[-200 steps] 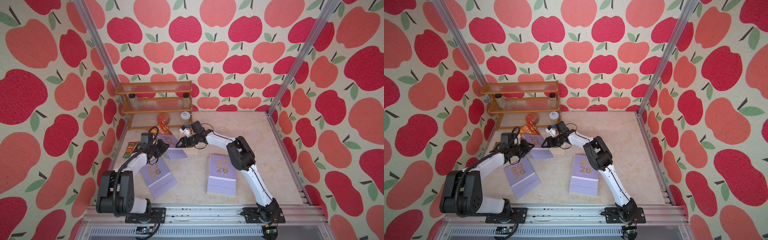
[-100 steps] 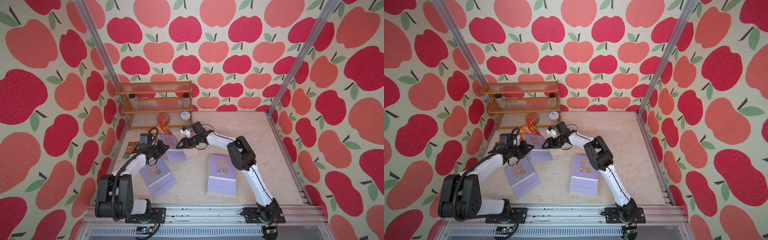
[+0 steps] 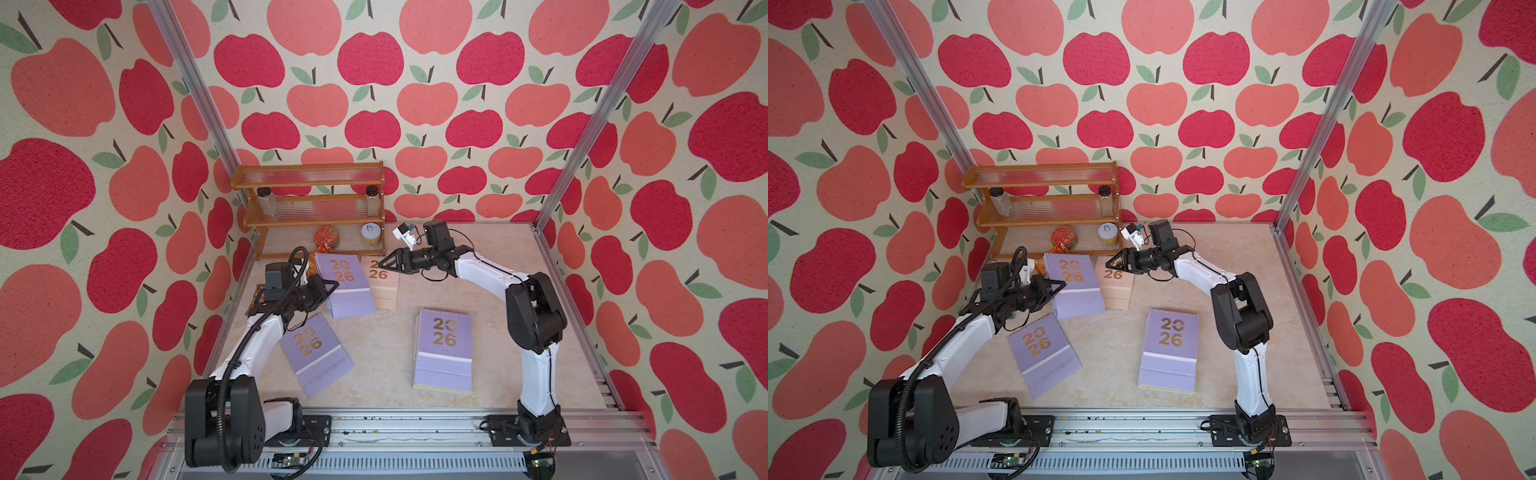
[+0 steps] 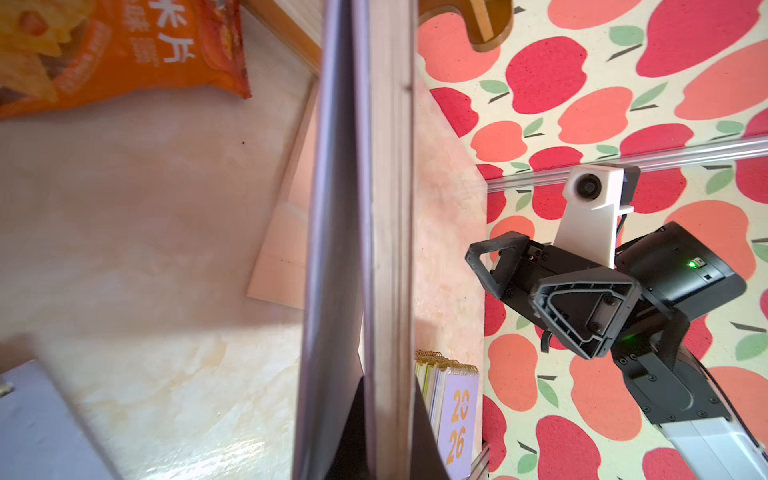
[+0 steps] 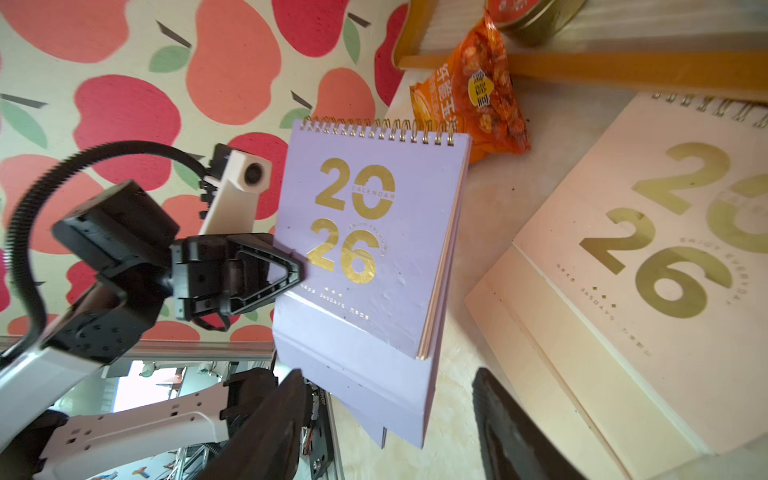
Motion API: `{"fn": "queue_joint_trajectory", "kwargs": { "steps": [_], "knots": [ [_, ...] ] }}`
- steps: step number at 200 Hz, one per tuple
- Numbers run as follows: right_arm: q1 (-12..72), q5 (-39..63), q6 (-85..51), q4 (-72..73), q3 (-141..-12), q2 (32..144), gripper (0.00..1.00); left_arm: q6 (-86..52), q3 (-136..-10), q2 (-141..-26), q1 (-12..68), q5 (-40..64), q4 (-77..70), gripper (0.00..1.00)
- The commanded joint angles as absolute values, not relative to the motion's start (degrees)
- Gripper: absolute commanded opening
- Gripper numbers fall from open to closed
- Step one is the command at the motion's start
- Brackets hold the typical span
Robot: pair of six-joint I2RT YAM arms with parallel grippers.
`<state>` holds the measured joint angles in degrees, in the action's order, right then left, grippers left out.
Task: Stack the calendars
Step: Pick up the calendar at the center of the board, then place the calendar at the calendar.
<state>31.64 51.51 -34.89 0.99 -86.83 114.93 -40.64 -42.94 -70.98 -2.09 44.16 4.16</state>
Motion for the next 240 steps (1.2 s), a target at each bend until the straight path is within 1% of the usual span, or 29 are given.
{"fn": "queue_joint_trajectory", "kwargs": {
  "steps": [1, 34, 40, 45, 50, 80, 124, 192, 216, 240],
  "knots": [
    [28.5, 57.5, -44.4, 15.4, -81.1, 112.6, 0.66, -41.8, -46.3, -70.6, -2.4, 52.3, -6.5, 0.0],
    [26.6, 59.2, -49.4, 23.3, -76.0, 110.5, 0.68, -45.2, -48.2, -71.8, -1.8, 55.7, -13.0, 0.0],
    [26.5, 59.2, -49.6, 23.9, -75.5, 110.3, 0.7, -45.7, -48.5, -72.0, -1.6, 56.0, -13.9, 0.0],
    [26.5, 59.2, -49.8, 24.2, -75.1, 110.1, 0.76, -46.1, -48.8, -72.2, -1.3, 56.1, -14.5, 0.0],
    [26.5, 59.2, -49.9, 24.3, -74.8, 109.9, 0.78, -46.5, -49.1, -72.5, -0.9, 56.1, -15.0, 0.0],
    [26.7, 58.6, -52.7, 29.1, -72.8, 108.6, 0.8, -47.4, -50.1, -75.1, 2.4, 55.8, -17.2, 0.0],
    [27.4, 59.7, -56.0, 33.6, -73.0, 109.2, 0.8, -48.3, -51.1, -78.4, 7.6, 55.5, -20.4, 0.0],
    [28.4, 60.7, -60.4, 40.5, -73.4, 111.0, 0.79, -49.4, -51.9, -80.3, 9.8, 55.7, -22.8, 0.0],
    [28.4, 61.3, -63.4, 44.3, -73.4, 112.0, 0.77, -49.7, -51.8, -80.7, 10.1, 55.8, -23.5, 0.0],
    [28.2, 61.7, -66.2, 48.2, -73.5, 113.0, 0.72, -49.8, -51.7, -81.2, 10.2, 55.9, -23.6, 0.0]
  ]
}}
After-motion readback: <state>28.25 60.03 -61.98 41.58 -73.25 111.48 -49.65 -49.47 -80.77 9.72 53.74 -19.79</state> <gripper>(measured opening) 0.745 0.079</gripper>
